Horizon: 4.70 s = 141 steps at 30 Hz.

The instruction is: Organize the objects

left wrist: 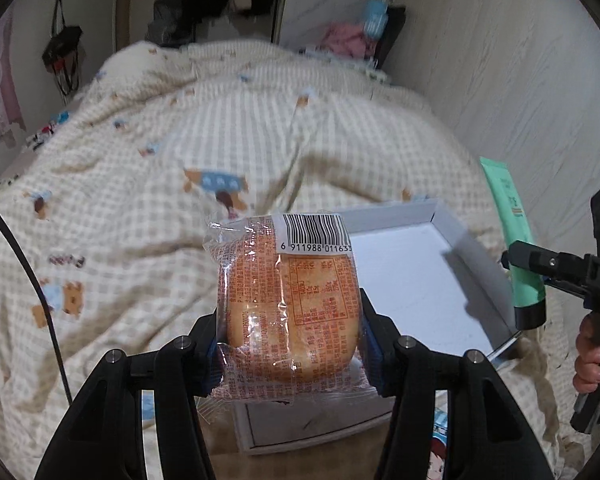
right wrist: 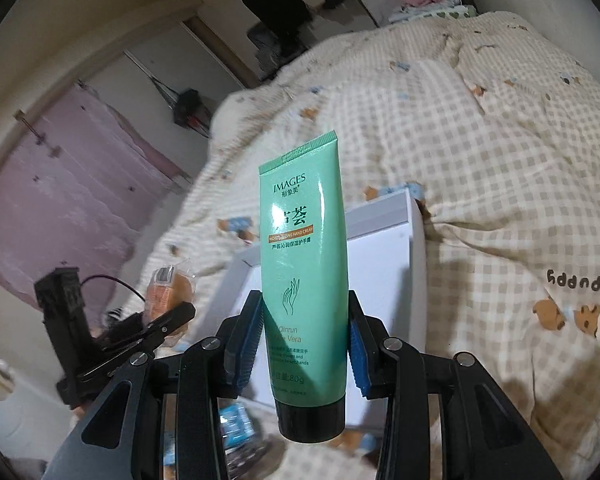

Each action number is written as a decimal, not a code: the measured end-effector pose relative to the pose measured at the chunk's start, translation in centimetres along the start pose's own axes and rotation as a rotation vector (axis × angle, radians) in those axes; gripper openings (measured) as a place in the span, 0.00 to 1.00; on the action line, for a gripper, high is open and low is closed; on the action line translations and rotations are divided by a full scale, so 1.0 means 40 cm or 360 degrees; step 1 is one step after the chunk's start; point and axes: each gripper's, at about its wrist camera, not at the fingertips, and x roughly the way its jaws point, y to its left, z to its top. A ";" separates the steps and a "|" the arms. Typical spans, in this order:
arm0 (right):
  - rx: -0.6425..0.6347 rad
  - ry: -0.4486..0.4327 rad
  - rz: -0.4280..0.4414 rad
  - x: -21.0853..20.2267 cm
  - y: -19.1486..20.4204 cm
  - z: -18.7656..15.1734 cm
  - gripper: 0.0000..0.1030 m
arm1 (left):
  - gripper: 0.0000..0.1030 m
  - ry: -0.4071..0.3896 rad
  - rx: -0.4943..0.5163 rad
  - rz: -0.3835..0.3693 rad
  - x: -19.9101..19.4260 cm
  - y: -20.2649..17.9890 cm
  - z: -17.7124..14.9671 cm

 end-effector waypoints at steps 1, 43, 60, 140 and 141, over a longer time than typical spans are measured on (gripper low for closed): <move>-0.0024 0.0028 -0.0036 0.014 0.000 -0.002 0.40 | 0.57 -0.0003 -0.0005 -0.0013 0.006 -0.001 -0.001; -0.0088 0.0003 -0.0279 0.060 -0.038 -0.080 0.40 | 0.58 0.0047 0.0203 0.0112 0.100 -0.064 -0.017; -0.0367 -0.0296 -0.0321 -0.091 0.092 -0.058 0.73 | 0.68 -0.0243 0.0097 -0.0053 -0.085 -0.033 0.018; -0.0535 -0.0563 -0.0072 -0.402 0.281 -0.584 1.00 | 0.99 -0.0682 0.0223 -0.0049 -0.478 -0.075 -0.481; -0.0525 -0.0560 -0.0068 -0.402 0.277 -0.583 1.00 | 1.00 -0.0700 0.0213 -0.0066 -0.483 -0.071 -0.483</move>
